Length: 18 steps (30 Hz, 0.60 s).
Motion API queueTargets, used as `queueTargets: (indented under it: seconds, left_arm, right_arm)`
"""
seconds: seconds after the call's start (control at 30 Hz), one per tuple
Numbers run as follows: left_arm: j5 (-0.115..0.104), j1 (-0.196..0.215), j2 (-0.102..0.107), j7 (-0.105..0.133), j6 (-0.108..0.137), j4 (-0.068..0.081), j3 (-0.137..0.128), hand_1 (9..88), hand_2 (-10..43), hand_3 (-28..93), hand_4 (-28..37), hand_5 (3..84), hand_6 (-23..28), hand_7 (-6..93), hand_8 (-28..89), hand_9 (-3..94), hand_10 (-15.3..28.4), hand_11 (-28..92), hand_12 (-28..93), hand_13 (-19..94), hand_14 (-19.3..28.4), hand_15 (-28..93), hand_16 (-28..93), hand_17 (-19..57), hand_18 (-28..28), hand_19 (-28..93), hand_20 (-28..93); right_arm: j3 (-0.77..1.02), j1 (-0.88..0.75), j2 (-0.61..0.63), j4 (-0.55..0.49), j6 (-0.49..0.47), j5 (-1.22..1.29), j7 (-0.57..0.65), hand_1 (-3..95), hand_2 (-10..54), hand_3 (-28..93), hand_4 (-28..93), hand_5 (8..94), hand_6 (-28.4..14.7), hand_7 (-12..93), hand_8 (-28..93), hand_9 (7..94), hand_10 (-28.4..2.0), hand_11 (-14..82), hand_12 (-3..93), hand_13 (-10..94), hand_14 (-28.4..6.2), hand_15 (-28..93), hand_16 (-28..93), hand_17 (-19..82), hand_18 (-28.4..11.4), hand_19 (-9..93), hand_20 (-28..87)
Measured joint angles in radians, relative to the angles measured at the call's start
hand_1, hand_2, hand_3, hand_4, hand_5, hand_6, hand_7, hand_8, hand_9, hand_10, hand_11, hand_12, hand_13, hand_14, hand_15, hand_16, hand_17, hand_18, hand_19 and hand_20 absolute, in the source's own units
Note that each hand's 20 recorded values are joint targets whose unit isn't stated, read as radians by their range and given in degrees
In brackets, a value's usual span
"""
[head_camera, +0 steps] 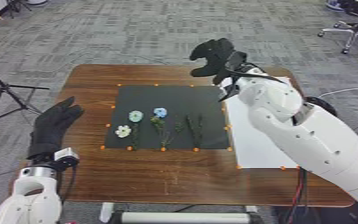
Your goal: Arrange flowers
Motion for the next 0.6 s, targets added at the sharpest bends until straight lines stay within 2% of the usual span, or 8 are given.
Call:
queueTargets:
  seconds: [0.13,0.3,0.6]
  left_arm:
    - [0.000,0.003,0.000,-0.002,0.000,-0.001,-0.001,25.5,1.7,70,-28.2,44.1,4.3,12.8,-7,46.8,14.4,21,13,37,18.6,24,0,5.1,14.2,12,19]
    - [0.000,0.003,0.002,-0.002,0.000,-0.001,-0.003,25.6,1.7,70,-28.2,44.0,4.3,12.7,-7,46.8,14.3,21,13,37,18.6,24,0,5.1,14.2,12,19]
    - [0.000,0.013,0.002,0.000,0.000,-0.008,-0.011,25.6,1.7,70,-28.2,44.1,4.3,12.8,-7,46.7,14.3,21,13,37,18.5,24,0,5.1,14.2,12,19]
  right_arm:
    - [0.074,-0.046,0.069,0.040,-0.051,-0.069,-0.012,35.7,-9.5,67,-15,54.7,-0.7,16,-9,53.7,-12.8,7.2,14.7,63,-11.9,43,31,25,-21.6,62,53]
    - [0.132,-0.112,0.140,0.085,-0.144,-0.075,-0.022,36.6,-9.5,68,-16,55.3,-0.4,18,-9,54.7,-12.9,9.1,16.5,63,-11.9,46,32,25,-21.6,63,54]
    - [0.192,-0.211,0.164,0.123,-0.166,-0.118,-0.029,38.3,-9.5,68,-17,55.7,0.4,19,-9,55.8,-12.8,9.9,17.4,63,-11.6,49,31,26,-21.5,63,54]
